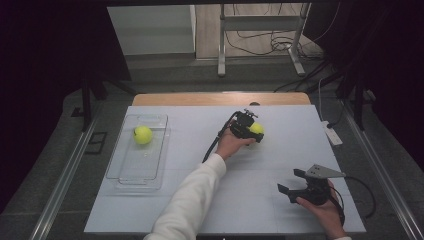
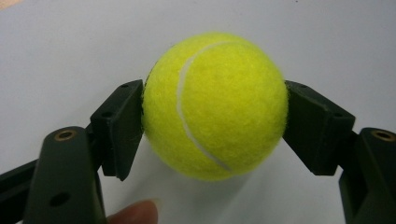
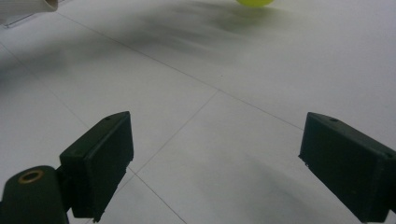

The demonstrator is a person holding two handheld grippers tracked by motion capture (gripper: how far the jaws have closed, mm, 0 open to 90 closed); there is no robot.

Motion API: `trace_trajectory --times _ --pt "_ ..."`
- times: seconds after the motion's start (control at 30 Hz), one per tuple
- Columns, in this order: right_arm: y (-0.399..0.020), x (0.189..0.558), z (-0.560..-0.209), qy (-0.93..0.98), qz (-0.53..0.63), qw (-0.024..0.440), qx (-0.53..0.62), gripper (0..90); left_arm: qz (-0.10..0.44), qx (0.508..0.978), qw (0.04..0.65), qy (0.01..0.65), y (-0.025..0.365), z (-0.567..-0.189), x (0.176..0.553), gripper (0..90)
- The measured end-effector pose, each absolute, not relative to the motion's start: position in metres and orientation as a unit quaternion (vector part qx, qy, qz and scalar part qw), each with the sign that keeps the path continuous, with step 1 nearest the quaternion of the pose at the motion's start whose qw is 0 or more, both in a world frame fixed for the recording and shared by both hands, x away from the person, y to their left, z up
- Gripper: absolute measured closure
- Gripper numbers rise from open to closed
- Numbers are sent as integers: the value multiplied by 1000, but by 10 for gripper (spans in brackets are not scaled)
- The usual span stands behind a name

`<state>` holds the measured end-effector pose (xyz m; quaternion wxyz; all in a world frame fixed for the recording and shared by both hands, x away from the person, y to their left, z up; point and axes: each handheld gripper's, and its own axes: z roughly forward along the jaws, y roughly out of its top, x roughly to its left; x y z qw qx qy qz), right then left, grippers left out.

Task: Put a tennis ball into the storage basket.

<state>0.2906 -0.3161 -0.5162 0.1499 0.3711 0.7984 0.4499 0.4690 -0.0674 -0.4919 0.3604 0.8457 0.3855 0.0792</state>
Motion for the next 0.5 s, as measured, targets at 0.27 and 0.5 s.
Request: trace_trajectory --times 0.27,0.5 --pt "-316 290 -516 798 451 150 370 102 69 840 376 385 -55 -485 460 267" --pt "-315 290 -516 798 451 151 370 102 69 837 385 384 -45 -479 451 267"
